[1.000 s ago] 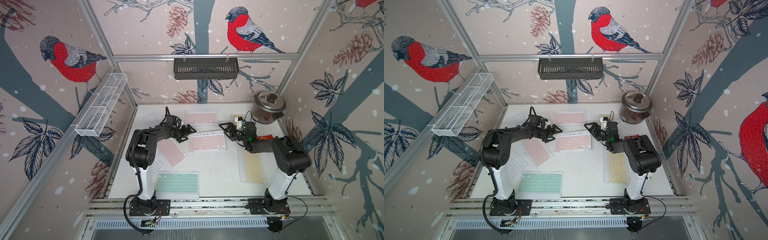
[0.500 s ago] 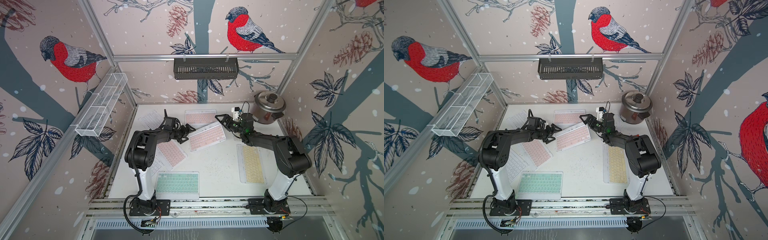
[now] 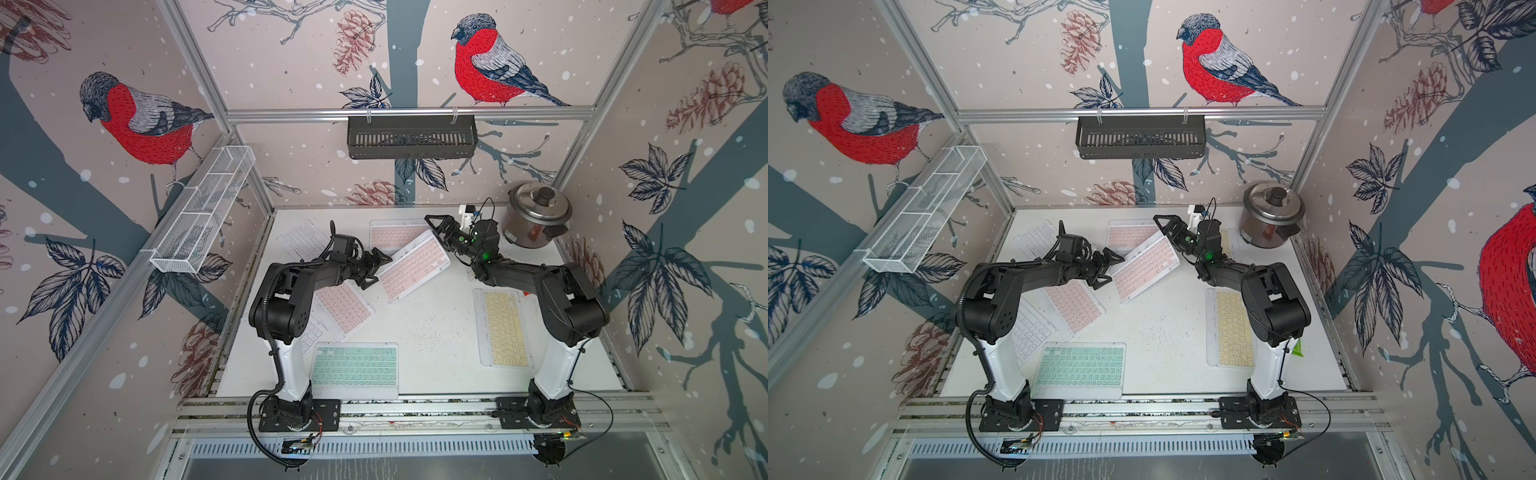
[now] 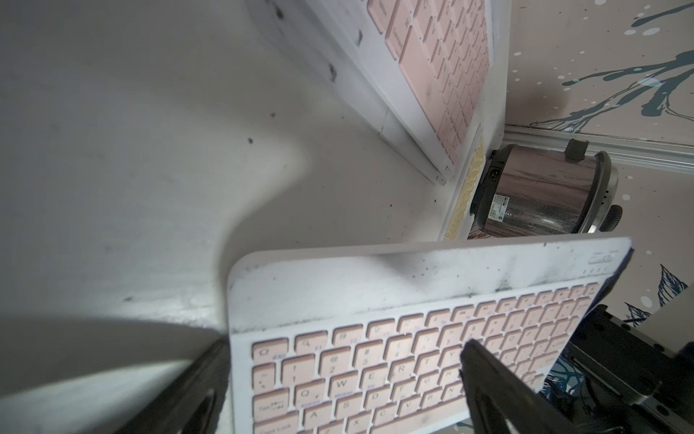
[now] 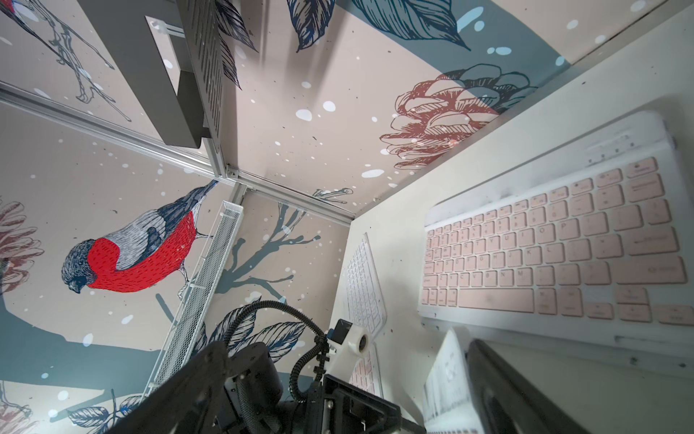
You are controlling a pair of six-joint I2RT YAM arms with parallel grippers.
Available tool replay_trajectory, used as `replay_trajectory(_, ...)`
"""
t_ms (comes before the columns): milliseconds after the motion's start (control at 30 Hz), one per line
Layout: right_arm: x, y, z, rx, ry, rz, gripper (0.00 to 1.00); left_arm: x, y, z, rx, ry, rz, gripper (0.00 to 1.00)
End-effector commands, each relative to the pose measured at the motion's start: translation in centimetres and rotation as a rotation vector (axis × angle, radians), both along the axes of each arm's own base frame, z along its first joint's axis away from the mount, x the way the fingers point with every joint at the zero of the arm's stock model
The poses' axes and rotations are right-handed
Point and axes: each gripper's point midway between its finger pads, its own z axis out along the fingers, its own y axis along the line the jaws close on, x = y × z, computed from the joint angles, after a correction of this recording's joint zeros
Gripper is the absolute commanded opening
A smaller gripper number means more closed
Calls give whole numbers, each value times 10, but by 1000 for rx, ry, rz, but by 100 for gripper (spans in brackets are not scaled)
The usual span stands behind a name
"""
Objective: Stack the numeric keypads
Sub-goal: Pick up the numeric keypad from the center of the board.
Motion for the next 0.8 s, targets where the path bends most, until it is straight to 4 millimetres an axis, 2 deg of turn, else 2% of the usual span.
replay_trajectory(0, -28, 23, -26, 44, 191, 141, 100, 5, -20, 30, -104, -105, -64, 95)
replay_trajectory(300, -26, 22, -24, 148, 249, 93, 100, 4, -19, 28, -100, -100, -53, 95)
replay_trajectory(467, -27, 19, -16, 182, 266, 83, 100, 3, -18, 26, -99, -96, -52, 95)
replay_trajectory(767, -41, 12, -14, 83, 332, 72, 100, 1, -17, 22, -98, -87, -49, 95)
